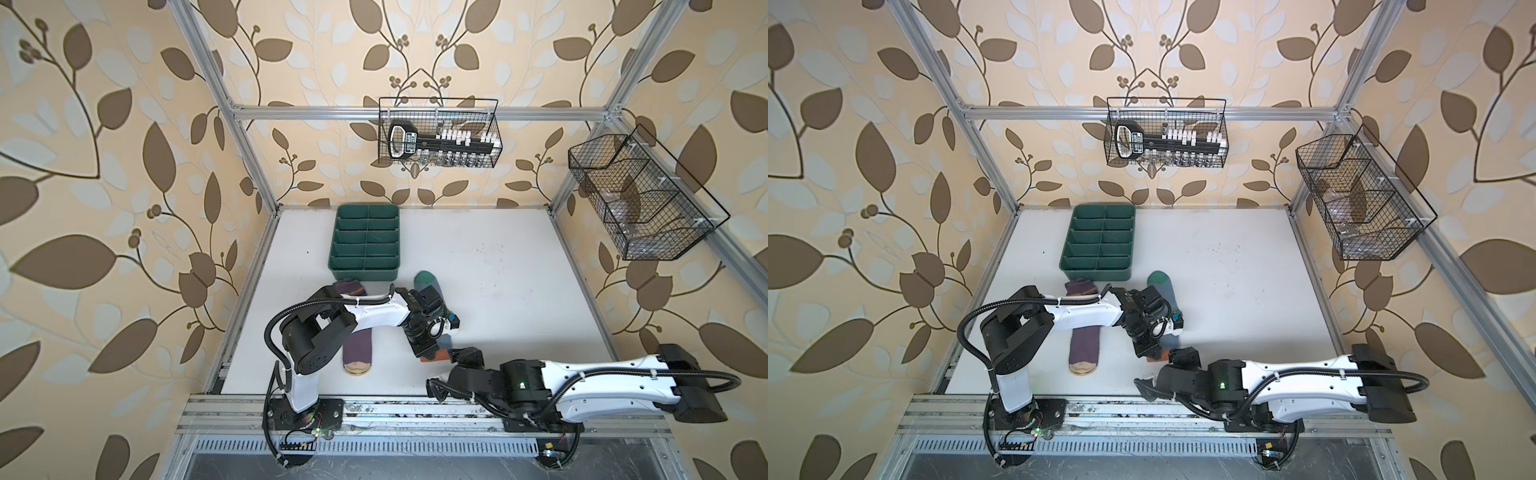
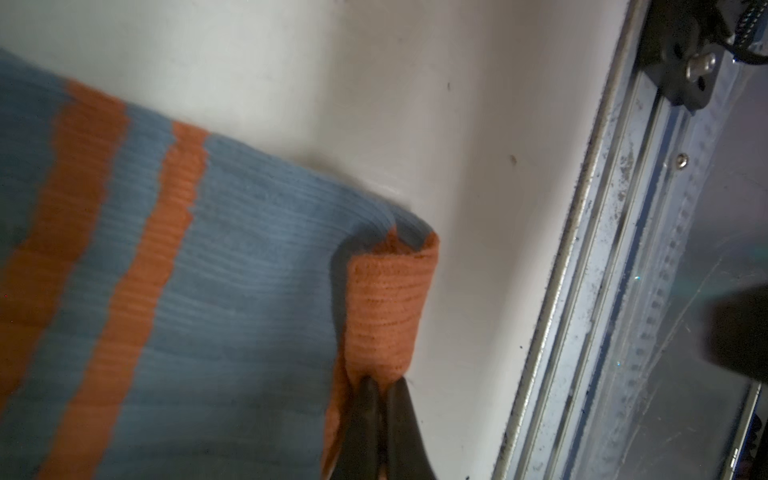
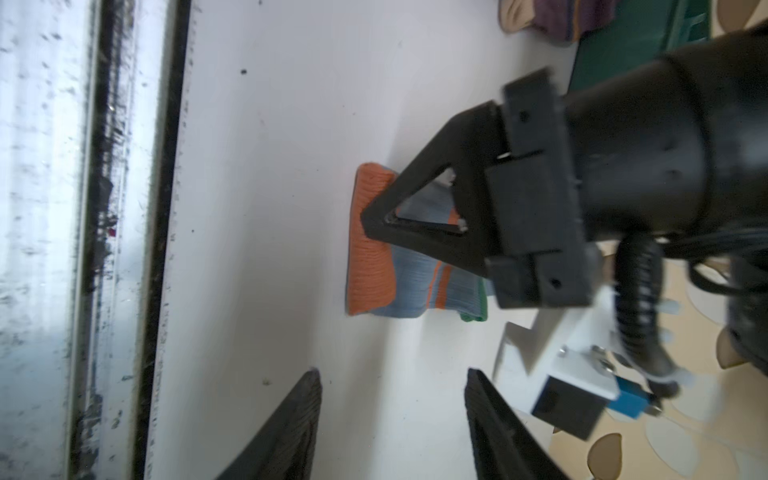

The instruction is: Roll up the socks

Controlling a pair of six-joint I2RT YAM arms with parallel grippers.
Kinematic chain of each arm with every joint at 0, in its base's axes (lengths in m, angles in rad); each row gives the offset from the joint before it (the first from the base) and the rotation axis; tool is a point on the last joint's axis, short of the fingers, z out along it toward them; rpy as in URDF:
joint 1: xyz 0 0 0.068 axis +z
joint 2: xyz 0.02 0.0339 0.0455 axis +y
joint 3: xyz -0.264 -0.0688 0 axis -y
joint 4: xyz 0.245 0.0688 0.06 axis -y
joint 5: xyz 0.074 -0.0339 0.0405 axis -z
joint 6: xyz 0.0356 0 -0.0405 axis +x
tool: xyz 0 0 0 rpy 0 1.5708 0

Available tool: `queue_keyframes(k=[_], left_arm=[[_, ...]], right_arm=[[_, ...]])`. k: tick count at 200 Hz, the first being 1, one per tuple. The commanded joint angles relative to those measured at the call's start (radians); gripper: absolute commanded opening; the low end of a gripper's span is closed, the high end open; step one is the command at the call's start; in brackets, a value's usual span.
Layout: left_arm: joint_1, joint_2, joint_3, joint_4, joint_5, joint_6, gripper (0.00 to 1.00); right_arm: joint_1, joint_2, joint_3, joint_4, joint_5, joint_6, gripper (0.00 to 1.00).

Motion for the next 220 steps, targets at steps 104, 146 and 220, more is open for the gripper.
queue_keyframes(k=[104, 146, 220], left_arm=[[0.013, 0.039, 0.02, -0.025, 0.017, -0.007, 0.0], [0.015, 0.02, 0.014, -0.017, 0.023, -0.01, 0.0], [0.028, -0.154, -0.051, 0.076, -0.001, -0.074, 0.21]], right_arm=[[-0.172, 0.338, -0.06, 0.366, -0.172, -0.074, 0.48], [-0.173, 0.388, -0.045, 0.321, -0.217, -0.042, 0.25], [-0.221, 0.33, -0.025, 0.189, -0.327, -0.012, 0.0]])
